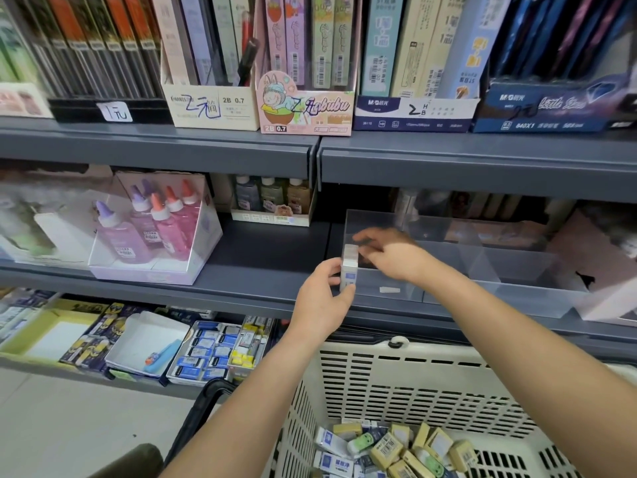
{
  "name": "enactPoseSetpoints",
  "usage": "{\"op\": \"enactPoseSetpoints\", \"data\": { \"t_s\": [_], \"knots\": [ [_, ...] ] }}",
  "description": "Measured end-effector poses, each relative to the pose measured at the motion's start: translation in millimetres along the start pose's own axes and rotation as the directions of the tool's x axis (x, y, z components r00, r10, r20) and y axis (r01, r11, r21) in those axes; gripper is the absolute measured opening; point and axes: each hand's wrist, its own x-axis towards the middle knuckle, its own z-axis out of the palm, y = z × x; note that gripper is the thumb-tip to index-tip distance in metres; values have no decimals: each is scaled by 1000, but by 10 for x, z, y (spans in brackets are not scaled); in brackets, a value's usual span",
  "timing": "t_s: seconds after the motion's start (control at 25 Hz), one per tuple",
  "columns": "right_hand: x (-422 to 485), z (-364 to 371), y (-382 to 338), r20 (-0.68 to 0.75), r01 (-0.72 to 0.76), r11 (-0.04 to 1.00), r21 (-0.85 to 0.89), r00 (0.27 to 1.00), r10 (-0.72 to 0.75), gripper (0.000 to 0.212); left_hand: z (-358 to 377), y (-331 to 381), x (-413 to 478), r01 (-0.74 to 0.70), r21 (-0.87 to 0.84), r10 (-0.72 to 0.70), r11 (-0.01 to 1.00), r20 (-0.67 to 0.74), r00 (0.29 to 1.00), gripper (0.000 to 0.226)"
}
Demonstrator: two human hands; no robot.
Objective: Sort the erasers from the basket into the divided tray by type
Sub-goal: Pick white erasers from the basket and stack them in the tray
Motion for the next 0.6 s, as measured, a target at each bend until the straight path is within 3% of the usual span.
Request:
{"op": "enactPoseSetpoints", "data": {
  "t_s": [0.2, 0.28, 0.44, 0.6],
  "knots": [
    [-774, -92, 134, -276, 231, 971, 55, 938, -208, 31, 8, 80, -41, -4, 19, 4, 1000, -22, 1000, 43],
    [-1238, -16, 277, -301, 278, 954, 113, 924, -234, 26, -24, 137, -117, 0, 4, 0, 1000, -56, 998, 45],
    [-1956, 424, 684, -56, 146, 982, 123, 989, -140, 26, -178, 232, -566, -20, 46, 23, 999, -55, 998, 36],
    [-2124, 1169, 877, 216, 136, 990, 22, 967, -137, 28, -242, 186, -1237, -22, 198, -36, 980, 283, 959, 34]
  ]
}}
